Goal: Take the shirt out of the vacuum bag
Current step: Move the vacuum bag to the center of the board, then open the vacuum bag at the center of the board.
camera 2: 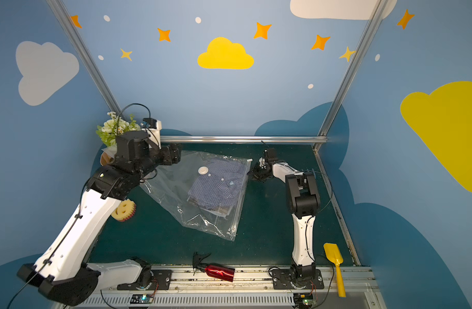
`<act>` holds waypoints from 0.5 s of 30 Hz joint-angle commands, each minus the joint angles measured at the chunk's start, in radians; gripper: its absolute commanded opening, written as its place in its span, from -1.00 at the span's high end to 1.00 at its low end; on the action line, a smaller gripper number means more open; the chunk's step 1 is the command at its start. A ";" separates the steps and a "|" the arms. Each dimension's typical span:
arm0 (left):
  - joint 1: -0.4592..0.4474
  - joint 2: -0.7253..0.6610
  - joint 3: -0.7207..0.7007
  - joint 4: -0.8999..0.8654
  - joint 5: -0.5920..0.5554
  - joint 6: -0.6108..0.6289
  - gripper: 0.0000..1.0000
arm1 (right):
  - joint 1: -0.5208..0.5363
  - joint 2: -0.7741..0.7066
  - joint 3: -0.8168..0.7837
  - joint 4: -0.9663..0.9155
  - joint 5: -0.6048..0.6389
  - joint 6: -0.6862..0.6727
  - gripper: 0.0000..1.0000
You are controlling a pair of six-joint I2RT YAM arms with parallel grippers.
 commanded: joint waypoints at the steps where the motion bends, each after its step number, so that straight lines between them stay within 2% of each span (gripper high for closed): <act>1: -0.059 0.140 -0.056 0.014 0.024 -0.015 -0.62 | -0.022 -0.110 -0.047 -0.028 0.006 -0.040 0.33; 6: -0.076 0.264 -0.128 0.117 0.027 -0.135 -0.59 | -0.075 -0.257 -0.173 -0.017 0.010 -0.075 0.33; 9: -0.083 0.325 -0.147 0.192 0.130 -0.161 -0.56 | -0.110 -0.328 -0.251 -0.013 0.011 -0.087 0.33; 15: -0.192 0.490 -0.036 0.176 0.169 -0.166 -0.64 | -0.160 -0.363 -0.380 0.081 -0.055 -0.064 0.32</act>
